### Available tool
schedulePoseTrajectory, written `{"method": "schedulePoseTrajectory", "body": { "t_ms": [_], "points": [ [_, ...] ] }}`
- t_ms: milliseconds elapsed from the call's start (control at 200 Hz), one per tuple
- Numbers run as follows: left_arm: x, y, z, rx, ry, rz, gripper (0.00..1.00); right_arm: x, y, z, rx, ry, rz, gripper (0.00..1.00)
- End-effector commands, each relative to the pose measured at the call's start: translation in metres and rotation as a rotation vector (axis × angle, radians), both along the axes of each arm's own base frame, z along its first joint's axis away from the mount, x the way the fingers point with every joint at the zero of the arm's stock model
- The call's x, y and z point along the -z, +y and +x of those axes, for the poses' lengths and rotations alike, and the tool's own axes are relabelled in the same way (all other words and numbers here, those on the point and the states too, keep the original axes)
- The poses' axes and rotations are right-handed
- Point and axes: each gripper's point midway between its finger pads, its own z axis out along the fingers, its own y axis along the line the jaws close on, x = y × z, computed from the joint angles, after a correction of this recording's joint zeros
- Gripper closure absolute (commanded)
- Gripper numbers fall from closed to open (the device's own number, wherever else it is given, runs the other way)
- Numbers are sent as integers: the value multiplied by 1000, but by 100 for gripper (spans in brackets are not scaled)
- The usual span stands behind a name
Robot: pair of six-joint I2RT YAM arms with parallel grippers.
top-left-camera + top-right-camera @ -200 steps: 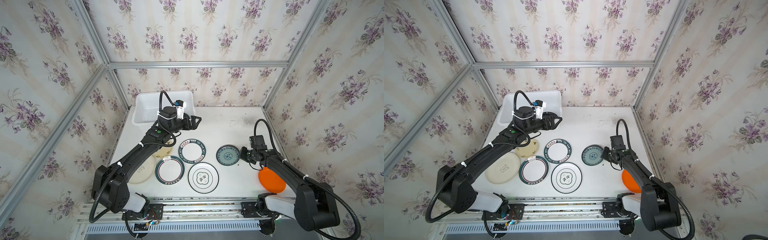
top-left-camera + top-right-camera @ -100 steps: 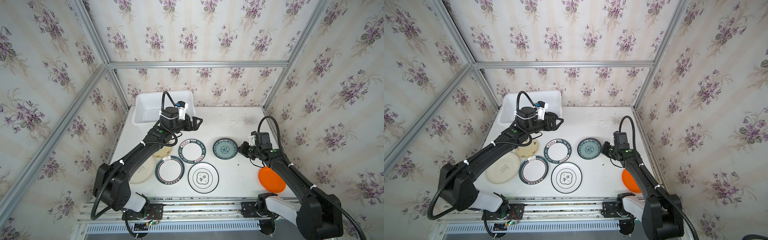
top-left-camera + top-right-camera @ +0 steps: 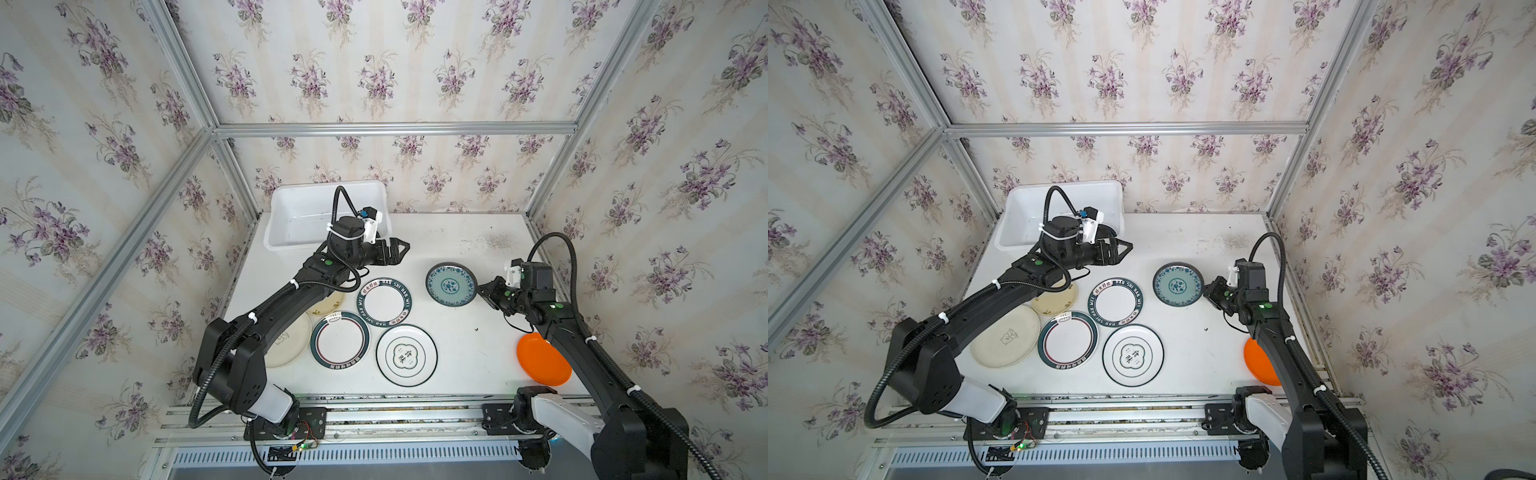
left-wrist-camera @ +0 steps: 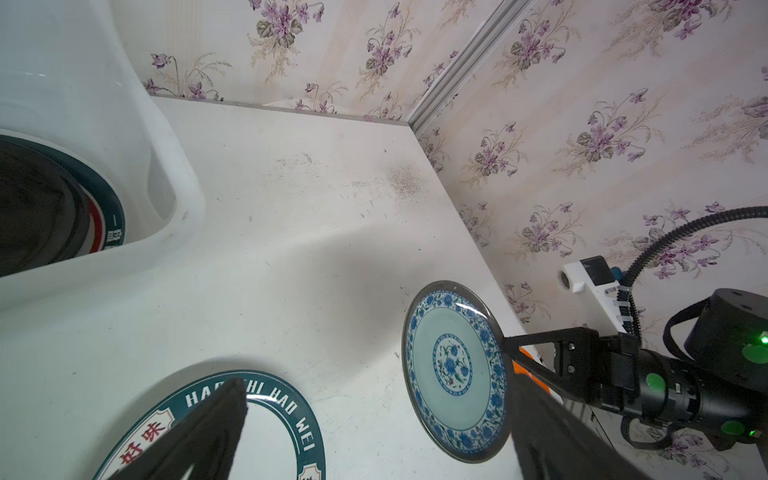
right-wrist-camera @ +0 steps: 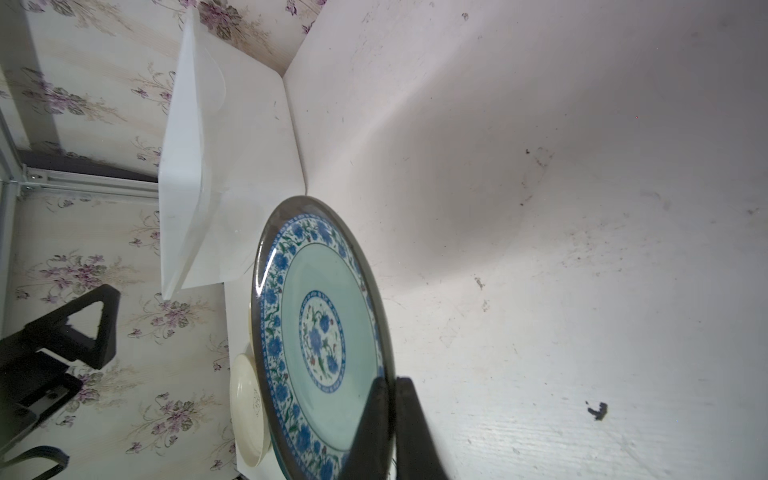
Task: Place the plates into the plastic bin on the countertop
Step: Pick up the plate from the middle-right of the table.
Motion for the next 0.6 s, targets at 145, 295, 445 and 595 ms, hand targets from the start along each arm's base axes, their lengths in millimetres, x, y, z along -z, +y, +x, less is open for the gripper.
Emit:
{"method": "schedulePoseTrajectory", "body": {
  "t_ms": [145,295,445,595],
  "points": [
    [4,-28,-7,82,24,-48,26,-30,4,13,1,-101,61,100],
    [13,-49,-12,131,55,-69,41,-34,5,14,0,-114,72,100],
    [21,-66,-13,167,80,-70,49,-33,5,13,-2,-114,74,100],
    [28,-79,-16,201,109,-76,56,-36,8,12,-13,-135,91,100]
  ]
}}
